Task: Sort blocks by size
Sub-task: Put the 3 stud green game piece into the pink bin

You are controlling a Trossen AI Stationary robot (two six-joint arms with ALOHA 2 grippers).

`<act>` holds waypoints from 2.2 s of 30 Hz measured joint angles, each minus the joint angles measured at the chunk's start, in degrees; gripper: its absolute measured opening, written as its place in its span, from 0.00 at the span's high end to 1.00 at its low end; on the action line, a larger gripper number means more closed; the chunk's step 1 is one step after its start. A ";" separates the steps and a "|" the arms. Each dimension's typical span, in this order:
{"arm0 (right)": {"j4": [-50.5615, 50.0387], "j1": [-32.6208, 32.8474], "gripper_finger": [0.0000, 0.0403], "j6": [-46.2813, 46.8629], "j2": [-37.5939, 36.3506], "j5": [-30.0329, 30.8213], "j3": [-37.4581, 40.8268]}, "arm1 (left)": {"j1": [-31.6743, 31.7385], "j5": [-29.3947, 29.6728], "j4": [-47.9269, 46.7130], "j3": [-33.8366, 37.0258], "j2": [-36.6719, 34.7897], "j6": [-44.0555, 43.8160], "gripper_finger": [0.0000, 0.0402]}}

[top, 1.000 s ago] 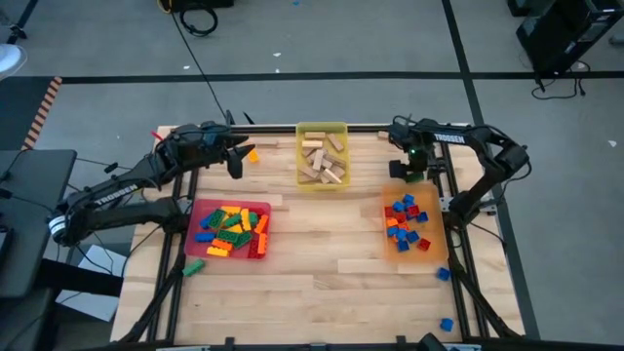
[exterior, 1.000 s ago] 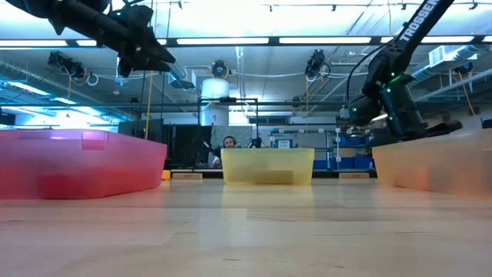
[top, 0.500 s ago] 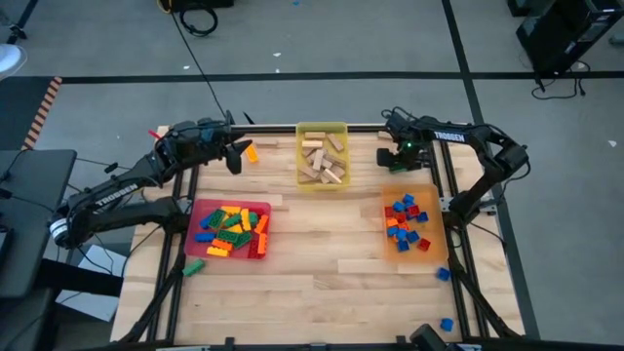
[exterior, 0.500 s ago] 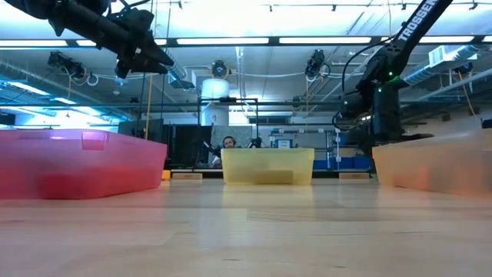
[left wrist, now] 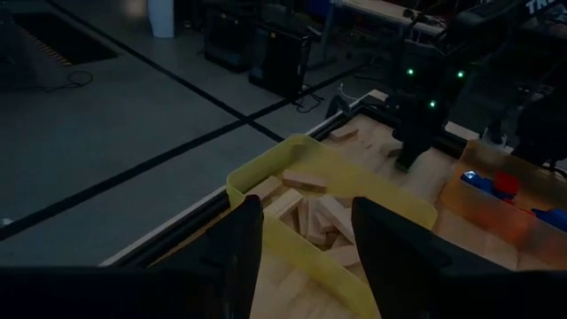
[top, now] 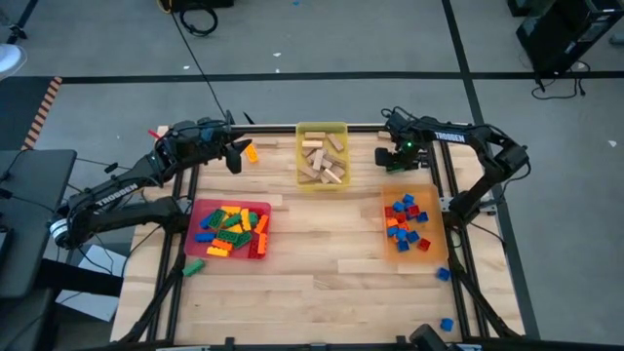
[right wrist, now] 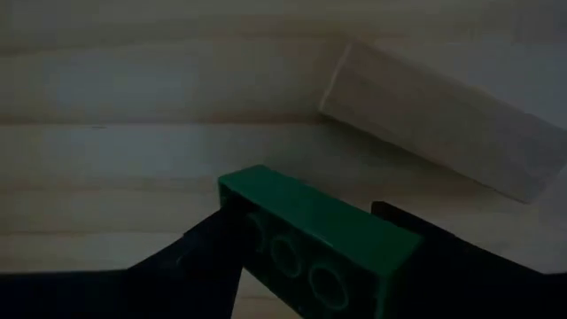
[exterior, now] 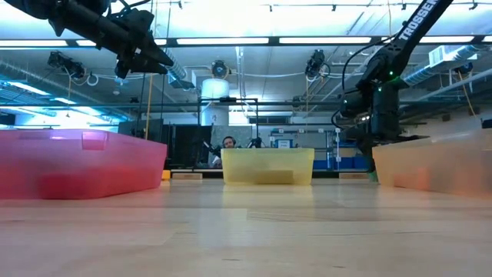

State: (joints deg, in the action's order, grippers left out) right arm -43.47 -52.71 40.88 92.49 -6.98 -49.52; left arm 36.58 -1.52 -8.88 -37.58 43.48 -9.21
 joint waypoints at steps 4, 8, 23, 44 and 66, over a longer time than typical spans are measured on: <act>-0.13 0.07 0.40 0.02 -3.10 0.00 0.03 | 0.00 0.01 0.00 0.00 0.00 -0.02 0.54; -0.28 0.60 0.41 0.02 -7.76 0.00 0.03 | 0.00 0.02 -0.02 0.00 0.00 -0.02 0.54; 15.15 18.99 0.40 2.80 -25.64 4.02 -0.08 | -0.02 0.04 4.64 0.00 -0.02 -0.02 0.54; 75.66 44.91 0.39 -26.60 -1.25 11.06 -2.99 | -0.33 -0.02 4.24 0.00 -0.04 1.51 0.54; 59.10 51.94 0.40 -37.03 30.61 2.95 -38.22 | -4.50 -2.67 1.70 0.00 -0.04 1.46 0.54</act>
State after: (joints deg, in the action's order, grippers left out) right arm 15.63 -0.77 3.86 123.10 -4.04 -87.74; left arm 32.08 -4.19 -7.18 -37.58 43.44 -7.75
